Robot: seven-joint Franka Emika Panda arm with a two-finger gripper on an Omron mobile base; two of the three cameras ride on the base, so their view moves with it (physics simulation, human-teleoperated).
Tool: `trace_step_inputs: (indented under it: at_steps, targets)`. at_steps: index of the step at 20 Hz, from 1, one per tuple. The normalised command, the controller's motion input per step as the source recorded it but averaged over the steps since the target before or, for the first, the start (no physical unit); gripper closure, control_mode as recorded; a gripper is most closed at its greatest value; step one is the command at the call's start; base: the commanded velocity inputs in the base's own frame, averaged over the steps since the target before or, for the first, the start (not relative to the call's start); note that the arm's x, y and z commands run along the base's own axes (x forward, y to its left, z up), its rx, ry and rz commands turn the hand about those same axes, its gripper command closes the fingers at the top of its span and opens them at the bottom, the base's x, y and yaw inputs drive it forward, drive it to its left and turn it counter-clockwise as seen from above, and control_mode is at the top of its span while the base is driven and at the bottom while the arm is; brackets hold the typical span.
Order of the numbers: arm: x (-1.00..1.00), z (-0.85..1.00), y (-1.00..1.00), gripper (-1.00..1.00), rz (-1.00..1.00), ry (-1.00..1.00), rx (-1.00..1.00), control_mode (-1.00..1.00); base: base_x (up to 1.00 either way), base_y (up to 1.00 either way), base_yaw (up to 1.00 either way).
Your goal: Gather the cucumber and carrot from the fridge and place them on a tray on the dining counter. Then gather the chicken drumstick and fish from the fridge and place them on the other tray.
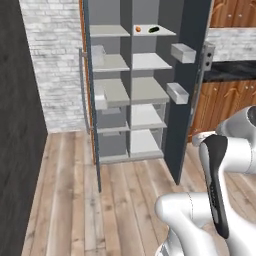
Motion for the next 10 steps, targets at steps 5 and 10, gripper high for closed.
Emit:
trace_step_inputs:
  at_steps: [5, 10]
  targets:
    - [0.0, 0.0, 0.0, -1.0, 0.0, 0.0, 0.0, 1.0, 0.92, -0.08, 0.0]
    - [0.0, 0.0, 0.0, -1.0, 0.0, 0.0, 0.0, 1.0, 0.95, -0.06, 0.0]
